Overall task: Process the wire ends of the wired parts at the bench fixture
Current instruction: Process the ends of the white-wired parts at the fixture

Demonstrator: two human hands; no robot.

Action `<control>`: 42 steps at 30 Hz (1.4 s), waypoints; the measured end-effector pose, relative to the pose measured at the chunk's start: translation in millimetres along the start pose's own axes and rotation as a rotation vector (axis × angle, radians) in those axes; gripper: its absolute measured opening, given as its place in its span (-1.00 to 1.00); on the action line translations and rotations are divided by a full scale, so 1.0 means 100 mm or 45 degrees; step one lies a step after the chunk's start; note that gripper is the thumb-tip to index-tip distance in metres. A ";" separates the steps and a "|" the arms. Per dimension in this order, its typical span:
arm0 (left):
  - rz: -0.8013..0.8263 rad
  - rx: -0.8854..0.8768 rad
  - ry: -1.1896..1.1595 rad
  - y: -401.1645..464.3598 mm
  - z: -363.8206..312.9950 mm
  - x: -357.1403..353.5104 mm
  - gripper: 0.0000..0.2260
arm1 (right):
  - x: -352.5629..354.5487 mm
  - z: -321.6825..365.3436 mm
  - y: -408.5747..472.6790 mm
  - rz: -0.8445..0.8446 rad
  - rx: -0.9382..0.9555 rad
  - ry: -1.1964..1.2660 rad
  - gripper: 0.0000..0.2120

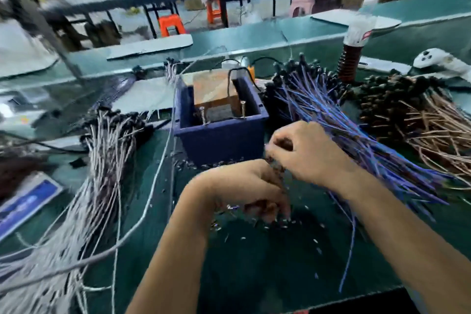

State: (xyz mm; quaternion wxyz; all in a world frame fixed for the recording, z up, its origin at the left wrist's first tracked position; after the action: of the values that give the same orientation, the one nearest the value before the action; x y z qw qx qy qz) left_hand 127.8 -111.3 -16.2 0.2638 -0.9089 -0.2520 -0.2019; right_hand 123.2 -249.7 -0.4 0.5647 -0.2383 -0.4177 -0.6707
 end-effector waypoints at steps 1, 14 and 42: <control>-0.059 0.073 0.004 -0.12 0.16 0.08 -0.76 | -0.18 0.16 0.00 0.022 0.047 0.049 -0.74; -1.737 0.654 0.393 -1.24 1.20 0.93 -0.80 | -1.85 1.40 0.42 0.310 -0.137 0.298 -0.81; -1.602 0.905 0.366 -1.00 1.30 1.56 -0.86 | -1.91 1.23 0.45 0.330 -0.186 0.463 -0.87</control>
State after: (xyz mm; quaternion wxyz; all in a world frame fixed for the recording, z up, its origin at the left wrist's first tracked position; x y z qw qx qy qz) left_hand 225.6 92.8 -1.7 0.4071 -0.4168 -0.7390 -0.3383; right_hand 194.7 -41.3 -72.3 0.6933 -0.2054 -0.2253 -0.6529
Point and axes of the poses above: each hand's wrist, its own y-axis towards the middle knuckle, its own x-axis out of the back of the hand, z = x × y, the point moved 3 cm from there along y, towards the middle knuckle, and after that the axes turned 6 degrees about -z, right-handed, at the moved point
